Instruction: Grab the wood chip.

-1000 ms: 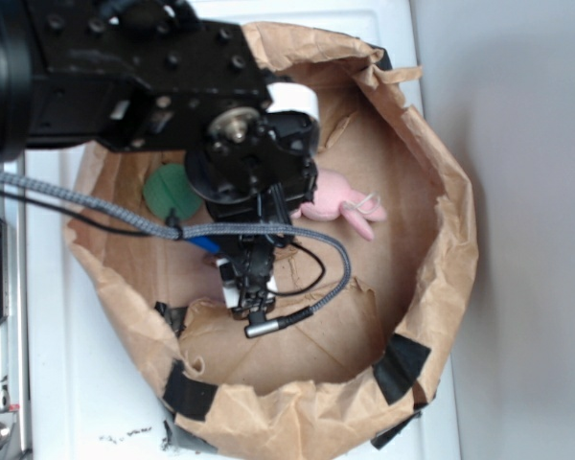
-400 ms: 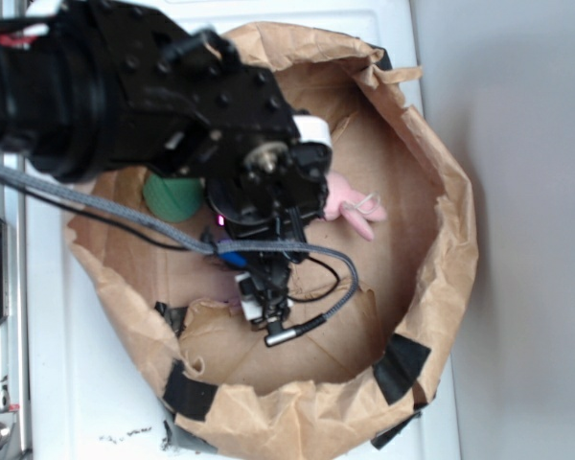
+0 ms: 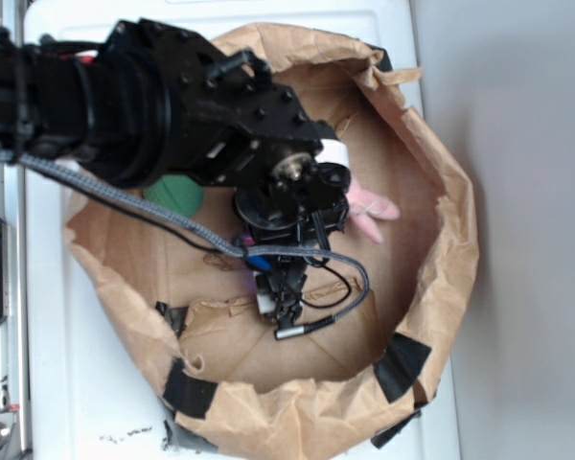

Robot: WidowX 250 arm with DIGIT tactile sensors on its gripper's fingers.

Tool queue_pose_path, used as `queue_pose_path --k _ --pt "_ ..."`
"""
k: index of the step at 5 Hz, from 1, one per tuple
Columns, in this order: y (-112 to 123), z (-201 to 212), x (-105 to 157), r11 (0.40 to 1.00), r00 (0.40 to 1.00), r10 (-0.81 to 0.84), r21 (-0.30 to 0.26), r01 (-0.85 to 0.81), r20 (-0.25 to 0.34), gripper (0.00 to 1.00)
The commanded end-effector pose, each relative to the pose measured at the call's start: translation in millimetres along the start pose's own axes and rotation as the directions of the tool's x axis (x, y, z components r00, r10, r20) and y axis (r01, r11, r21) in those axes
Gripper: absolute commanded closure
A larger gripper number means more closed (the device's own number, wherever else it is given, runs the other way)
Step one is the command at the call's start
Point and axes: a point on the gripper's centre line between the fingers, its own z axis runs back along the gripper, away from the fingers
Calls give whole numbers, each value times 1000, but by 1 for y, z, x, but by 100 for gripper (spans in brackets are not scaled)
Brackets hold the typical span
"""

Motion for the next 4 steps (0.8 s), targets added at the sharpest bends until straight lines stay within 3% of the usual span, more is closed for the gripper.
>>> queue_pose_path --k 1,2,4 --pt "0 13 13 995 990 -81 74 73 112 100" --pt "-4 27 8 993 987 -104 64 97 124 100" --pt "-21 107 -19 995 987 -99 38 95 127 100"
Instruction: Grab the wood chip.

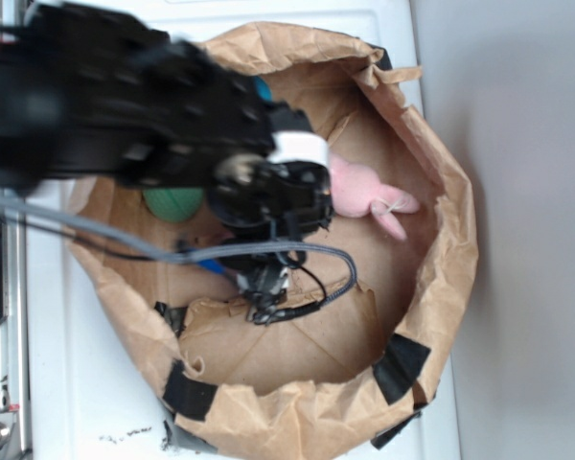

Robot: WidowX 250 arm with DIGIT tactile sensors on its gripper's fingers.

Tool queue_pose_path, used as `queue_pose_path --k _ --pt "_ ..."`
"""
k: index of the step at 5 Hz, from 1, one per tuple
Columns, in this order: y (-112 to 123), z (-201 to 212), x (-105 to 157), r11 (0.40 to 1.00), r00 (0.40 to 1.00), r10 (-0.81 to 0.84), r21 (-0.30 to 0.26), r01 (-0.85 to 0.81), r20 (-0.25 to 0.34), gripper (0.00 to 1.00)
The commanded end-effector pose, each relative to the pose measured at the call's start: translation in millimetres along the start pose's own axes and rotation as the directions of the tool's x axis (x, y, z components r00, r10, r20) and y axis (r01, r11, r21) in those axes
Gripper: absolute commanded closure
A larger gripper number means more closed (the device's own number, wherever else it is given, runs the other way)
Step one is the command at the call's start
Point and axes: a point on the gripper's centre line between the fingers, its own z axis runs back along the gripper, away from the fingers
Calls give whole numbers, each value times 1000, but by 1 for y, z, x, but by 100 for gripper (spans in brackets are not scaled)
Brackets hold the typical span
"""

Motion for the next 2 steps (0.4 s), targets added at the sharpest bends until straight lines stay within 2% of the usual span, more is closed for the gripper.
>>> queue_pose_path --k 1,2 --pt "-10 66 -11 999 997 -24 -22 26 79 100" --pt "-14 56 -10 994 993 -60 98 50 101 100"
